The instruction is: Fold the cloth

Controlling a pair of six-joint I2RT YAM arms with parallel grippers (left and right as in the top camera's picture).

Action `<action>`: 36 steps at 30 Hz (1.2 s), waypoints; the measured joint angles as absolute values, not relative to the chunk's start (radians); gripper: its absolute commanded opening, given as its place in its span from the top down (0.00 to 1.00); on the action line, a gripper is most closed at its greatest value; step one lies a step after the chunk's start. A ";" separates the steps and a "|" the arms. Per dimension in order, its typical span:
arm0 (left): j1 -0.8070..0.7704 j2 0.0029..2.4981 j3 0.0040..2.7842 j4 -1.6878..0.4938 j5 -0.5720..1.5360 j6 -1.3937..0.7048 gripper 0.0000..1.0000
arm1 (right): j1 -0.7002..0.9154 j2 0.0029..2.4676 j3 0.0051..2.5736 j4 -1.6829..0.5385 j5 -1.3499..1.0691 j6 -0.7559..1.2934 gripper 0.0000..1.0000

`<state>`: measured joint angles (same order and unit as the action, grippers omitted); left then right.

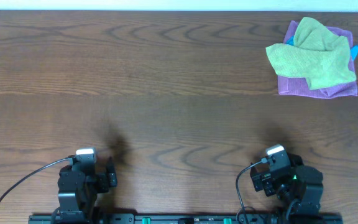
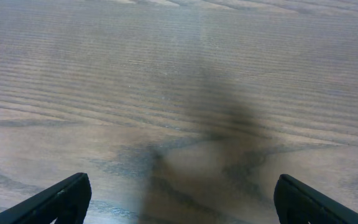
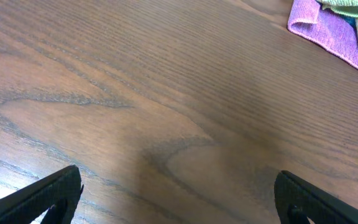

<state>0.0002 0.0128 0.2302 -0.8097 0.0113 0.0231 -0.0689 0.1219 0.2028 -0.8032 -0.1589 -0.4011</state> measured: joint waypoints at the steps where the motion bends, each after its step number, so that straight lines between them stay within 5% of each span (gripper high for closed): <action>1: 0.000 0.013 0.230 -0.810 0.011 0.023 0.05 | -0.069 0.122 0.203 -0.809 -0.159 -0.401 0.01; 36: 0.000 0.013 0.230 -0.810 0.011 0.023 0.05 | -0.069 0.122 0.202 -0.827 -0.159 -0.401 0.01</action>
<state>0.0002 0.0128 0.2302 -0.8097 0.0113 0.0231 -0.0689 0.1219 0.2024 -0.8268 -0.1589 -0.4011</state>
